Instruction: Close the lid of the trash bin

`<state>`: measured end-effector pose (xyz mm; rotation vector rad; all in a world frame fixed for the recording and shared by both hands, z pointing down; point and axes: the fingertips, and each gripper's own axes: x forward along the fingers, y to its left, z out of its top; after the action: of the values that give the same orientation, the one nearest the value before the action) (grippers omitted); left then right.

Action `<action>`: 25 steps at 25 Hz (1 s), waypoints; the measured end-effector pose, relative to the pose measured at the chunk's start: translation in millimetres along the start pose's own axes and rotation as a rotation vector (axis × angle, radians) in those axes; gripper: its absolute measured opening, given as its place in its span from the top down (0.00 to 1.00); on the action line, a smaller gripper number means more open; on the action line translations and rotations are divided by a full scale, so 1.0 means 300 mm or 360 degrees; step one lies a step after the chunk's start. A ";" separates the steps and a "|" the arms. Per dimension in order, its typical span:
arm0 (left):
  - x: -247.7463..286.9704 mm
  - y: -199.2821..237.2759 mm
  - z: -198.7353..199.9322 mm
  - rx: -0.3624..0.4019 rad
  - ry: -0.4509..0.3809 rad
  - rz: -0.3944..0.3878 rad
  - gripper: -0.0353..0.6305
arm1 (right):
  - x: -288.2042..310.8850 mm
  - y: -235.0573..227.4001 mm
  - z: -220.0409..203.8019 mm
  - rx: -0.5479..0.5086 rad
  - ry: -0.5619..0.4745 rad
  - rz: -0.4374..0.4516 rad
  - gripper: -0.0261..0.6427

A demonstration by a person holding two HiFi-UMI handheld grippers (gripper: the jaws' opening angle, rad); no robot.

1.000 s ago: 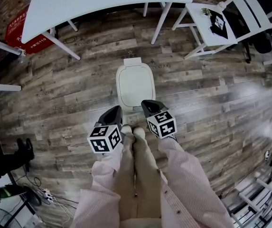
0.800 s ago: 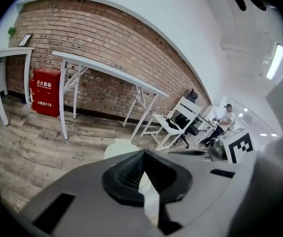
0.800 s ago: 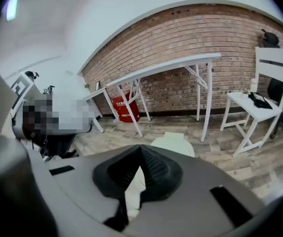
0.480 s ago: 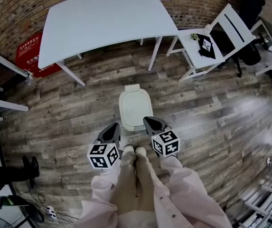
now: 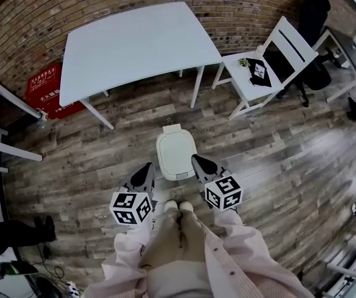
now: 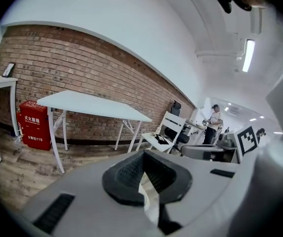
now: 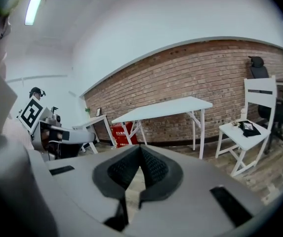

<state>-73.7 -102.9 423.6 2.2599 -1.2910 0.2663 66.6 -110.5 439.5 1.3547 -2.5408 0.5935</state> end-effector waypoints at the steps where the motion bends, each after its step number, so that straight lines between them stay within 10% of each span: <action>1: -0.010 -0.007 0.017 0.0012 -0.0014 -0.0008 0.96 | -0.012 0.004 0.025 -0.0005 -0.0027 -0.0005 0.96; 25: -0.198 -0.083 0.416 0.0325 -0.0421 0.0022 0.96 | -0.219 0.077 0.451 -0.0167 -0.0470 0.0034 0.96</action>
<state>-94.3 -114.3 285.0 2.5264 -1.4704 0.1096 85.7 -109.2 288.6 1.4749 -2.7720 0.2749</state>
